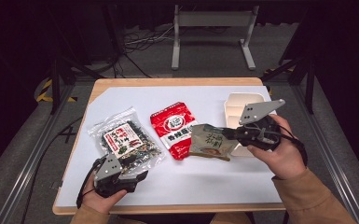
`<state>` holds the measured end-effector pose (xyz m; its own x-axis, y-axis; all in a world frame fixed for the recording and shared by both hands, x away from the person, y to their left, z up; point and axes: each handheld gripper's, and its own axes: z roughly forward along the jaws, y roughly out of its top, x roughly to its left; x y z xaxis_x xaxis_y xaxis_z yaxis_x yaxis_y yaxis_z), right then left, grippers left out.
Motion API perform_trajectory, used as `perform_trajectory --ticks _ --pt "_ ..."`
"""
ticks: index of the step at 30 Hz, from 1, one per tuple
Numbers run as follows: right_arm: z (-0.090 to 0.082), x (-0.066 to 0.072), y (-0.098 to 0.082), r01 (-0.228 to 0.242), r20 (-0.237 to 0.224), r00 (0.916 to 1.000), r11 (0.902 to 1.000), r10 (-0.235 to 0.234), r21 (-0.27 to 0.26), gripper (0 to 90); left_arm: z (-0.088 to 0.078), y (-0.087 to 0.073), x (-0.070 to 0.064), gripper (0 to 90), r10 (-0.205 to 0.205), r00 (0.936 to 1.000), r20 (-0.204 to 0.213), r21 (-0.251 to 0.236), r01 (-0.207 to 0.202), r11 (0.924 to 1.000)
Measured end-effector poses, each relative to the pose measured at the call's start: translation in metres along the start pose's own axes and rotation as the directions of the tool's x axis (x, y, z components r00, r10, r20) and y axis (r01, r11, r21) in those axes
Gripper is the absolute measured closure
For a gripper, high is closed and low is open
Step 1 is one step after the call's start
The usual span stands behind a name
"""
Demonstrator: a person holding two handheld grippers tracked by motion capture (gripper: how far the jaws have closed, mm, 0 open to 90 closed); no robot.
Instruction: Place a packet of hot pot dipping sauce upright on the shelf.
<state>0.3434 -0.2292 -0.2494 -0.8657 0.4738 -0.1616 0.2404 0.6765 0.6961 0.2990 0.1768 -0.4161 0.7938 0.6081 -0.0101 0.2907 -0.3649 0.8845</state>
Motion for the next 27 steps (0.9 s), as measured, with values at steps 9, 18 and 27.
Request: perform_trajectory --ticks 9,18,27 --pt "-0.01 -0.015 0.007 0.013 0.038 0.9992 0.9999 -0.013 0.009 89.7 0.0 -0.001 0.0 32.4 -0.005 1.0 0.0 0.007 0.005 1.0" --pt "-0.016 -0.031 0.01 0.039 0.074 0.9965 0.9992 -0.039 -0.001 89.7 0.0 -0.001 0.0 32.5 0.0 0.9999 -0.011 0.015 0.0 0.9999" --pt "-0.022 -0.049 0.013 0.033 0.109 0.9935 0.9994 -0.031 -0.01 89.6 0.0 -0.002 0.001 32.6 0.0 0.9999 -0.016 0.015 0.001 0.9999"
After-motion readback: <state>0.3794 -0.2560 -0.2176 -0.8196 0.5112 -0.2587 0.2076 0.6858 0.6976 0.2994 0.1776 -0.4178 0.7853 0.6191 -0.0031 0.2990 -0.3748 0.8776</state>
